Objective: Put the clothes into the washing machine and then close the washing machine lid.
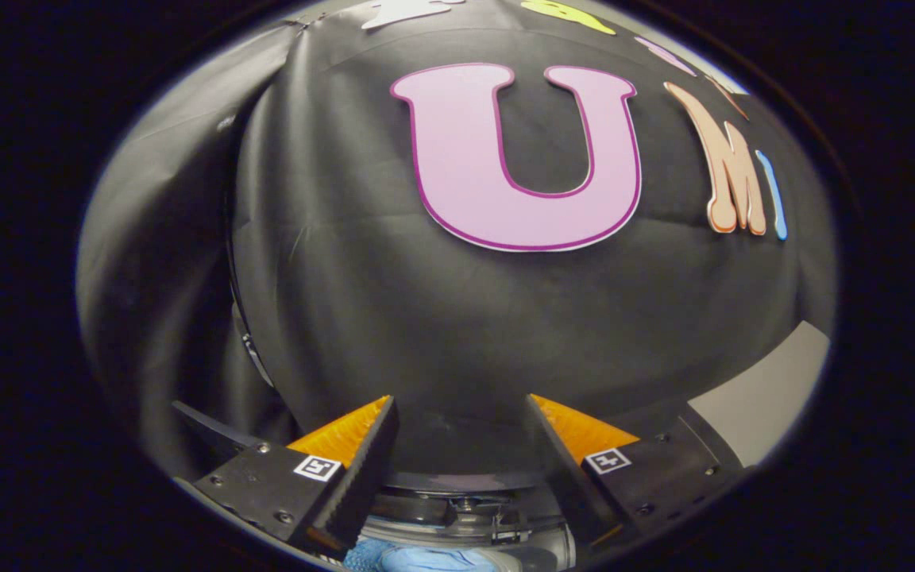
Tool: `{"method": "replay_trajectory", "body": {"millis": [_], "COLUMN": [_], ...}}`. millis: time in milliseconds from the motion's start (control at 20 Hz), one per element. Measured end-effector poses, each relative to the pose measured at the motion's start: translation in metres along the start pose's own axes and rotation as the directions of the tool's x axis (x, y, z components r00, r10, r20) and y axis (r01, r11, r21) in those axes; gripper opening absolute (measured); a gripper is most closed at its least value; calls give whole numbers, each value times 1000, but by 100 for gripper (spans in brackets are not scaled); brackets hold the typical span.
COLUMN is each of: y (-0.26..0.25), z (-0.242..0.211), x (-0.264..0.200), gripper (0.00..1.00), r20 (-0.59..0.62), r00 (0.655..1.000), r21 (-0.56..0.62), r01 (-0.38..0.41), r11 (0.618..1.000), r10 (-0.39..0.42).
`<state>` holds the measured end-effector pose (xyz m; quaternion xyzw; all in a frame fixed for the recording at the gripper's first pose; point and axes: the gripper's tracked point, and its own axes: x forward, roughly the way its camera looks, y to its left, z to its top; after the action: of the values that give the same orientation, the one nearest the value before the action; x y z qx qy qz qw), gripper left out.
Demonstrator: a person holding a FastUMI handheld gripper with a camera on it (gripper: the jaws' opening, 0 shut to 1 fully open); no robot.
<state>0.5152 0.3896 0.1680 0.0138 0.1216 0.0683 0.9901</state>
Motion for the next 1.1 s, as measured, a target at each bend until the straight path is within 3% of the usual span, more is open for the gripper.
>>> {"method": "replay_trajectory", "body": {"millis": [850,1100], "y": [1,3], "z": [-3,-1], "x": [-7,-5], "gripper": [96,98], "r20": [31,38], "r00": [993,993], "r21": [-7,-7], "r01": [-110,-109], "r11": [994,994], "r10": [110,109]}}
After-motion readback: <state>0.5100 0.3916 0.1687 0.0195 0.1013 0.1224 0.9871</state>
